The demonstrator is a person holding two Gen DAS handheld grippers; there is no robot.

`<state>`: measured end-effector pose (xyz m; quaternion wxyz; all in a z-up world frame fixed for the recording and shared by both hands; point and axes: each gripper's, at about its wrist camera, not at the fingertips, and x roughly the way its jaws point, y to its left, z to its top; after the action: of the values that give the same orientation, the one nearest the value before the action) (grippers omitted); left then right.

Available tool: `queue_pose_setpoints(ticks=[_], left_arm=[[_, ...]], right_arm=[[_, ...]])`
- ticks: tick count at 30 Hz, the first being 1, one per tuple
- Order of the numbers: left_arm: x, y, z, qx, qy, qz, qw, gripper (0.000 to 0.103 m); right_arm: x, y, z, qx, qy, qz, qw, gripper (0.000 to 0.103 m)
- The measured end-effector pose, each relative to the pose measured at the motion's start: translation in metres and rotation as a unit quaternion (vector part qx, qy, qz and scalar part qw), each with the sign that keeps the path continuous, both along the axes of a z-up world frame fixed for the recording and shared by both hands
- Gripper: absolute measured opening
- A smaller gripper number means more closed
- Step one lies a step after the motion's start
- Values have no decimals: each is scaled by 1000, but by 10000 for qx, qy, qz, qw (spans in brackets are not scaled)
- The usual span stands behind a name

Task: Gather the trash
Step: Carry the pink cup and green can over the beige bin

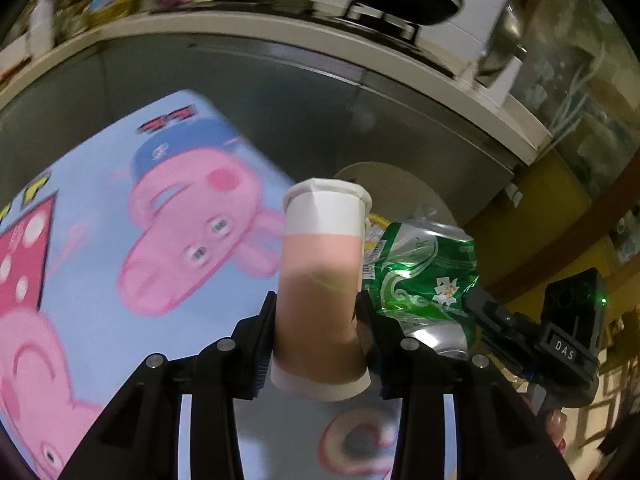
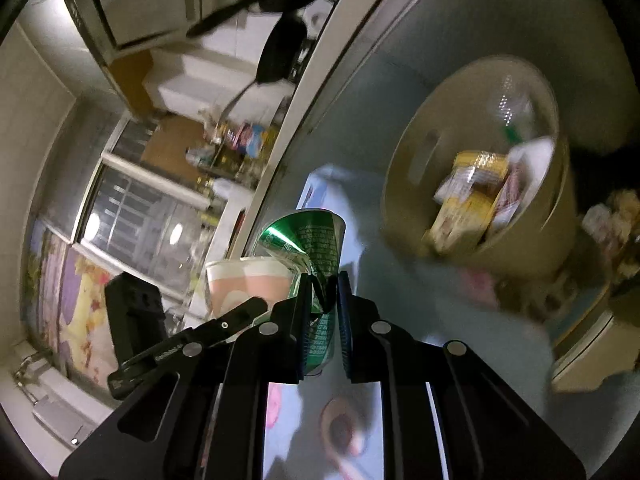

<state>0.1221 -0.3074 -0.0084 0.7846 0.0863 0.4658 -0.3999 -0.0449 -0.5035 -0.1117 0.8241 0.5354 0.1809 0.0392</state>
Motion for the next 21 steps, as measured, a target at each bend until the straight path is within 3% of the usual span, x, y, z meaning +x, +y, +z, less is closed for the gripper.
queue_pose_setpoints(ticks=[8, 12, 21], left_arm=[[11, -86, -7, 349, -212, -370, 9985, 40], [18, -119, -20, 560, -326, -429, 9970, 40], [27, -155, -45, 877, -461, -469, 9940, 40]], right_arm=[[-1, -63, -6, -30, 69, -529, 9986, 12], [12, -82, -8, -271, 343, -672, 9968, 12], [34, -102, -11, -747, 955, -824, 9892, 12]])
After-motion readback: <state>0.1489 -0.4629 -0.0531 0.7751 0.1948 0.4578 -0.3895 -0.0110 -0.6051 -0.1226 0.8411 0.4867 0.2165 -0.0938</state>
